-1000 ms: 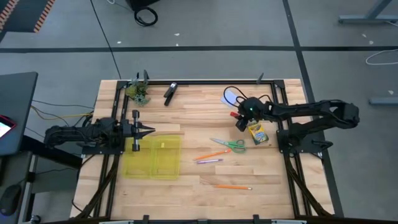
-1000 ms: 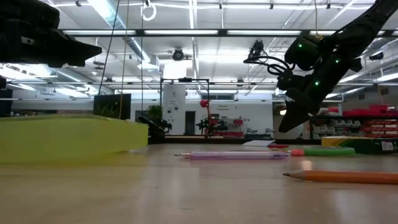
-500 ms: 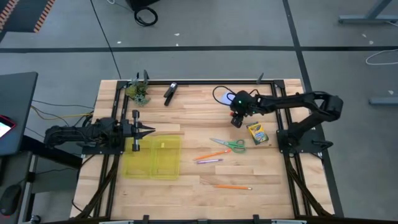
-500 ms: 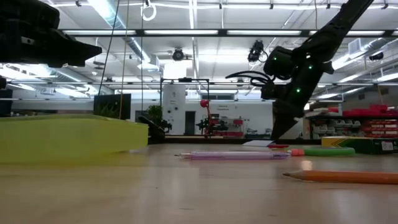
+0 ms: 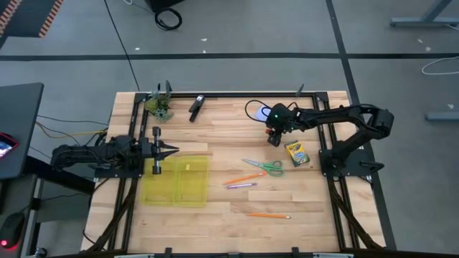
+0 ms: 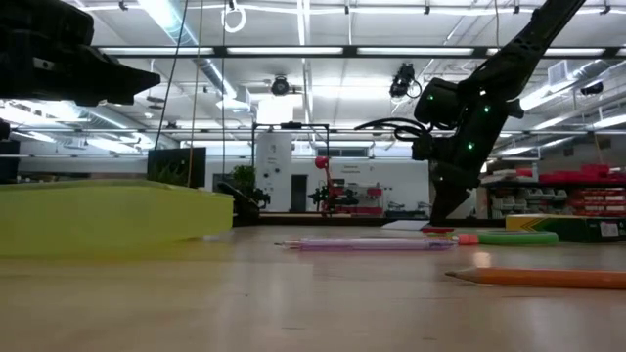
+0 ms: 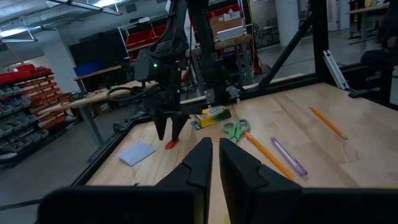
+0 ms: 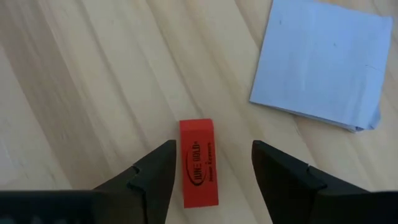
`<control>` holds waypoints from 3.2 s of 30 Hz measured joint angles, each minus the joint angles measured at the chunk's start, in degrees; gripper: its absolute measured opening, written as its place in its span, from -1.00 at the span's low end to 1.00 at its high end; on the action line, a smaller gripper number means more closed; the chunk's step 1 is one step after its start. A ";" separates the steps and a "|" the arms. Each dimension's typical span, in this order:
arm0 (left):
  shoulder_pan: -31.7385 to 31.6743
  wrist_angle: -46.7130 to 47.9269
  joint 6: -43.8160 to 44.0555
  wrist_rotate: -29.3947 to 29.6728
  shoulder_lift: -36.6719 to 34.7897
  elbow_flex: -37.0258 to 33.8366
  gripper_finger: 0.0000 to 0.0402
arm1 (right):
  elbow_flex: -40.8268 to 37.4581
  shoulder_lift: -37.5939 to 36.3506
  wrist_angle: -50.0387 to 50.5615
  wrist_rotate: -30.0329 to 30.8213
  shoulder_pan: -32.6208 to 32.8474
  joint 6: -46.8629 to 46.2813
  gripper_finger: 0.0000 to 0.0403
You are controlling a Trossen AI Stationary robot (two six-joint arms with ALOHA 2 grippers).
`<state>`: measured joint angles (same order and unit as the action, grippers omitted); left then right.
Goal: Pack school essentials
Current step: Put the red eraser into the yellow pencil box
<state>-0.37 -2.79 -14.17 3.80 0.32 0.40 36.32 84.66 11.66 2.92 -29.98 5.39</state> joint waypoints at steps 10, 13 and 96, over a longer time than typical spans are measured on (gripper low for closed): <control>-0.01 0.00 -0.02 -0.01 0.00 0.00 -0.85 | -0.04 0.00 1.86 -0.31 0.05 -1.62 0.07; -0.01 0.00 0.00 0.01 0.00 0.02 -0.85 | -0.09 0.00 3.23 0.05 0.15 -2.22 0.07; -0.01 0.01 -0.02 0.00 -0.01 0.00 -0.86 | 1.95 1.70 3.97 -3.62 1.29 -3.85 -0.14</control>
<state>-0.38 -2.78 -14.20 3.81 0.30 0.40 38.27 86.37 15.63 -0.71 -28.69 1.54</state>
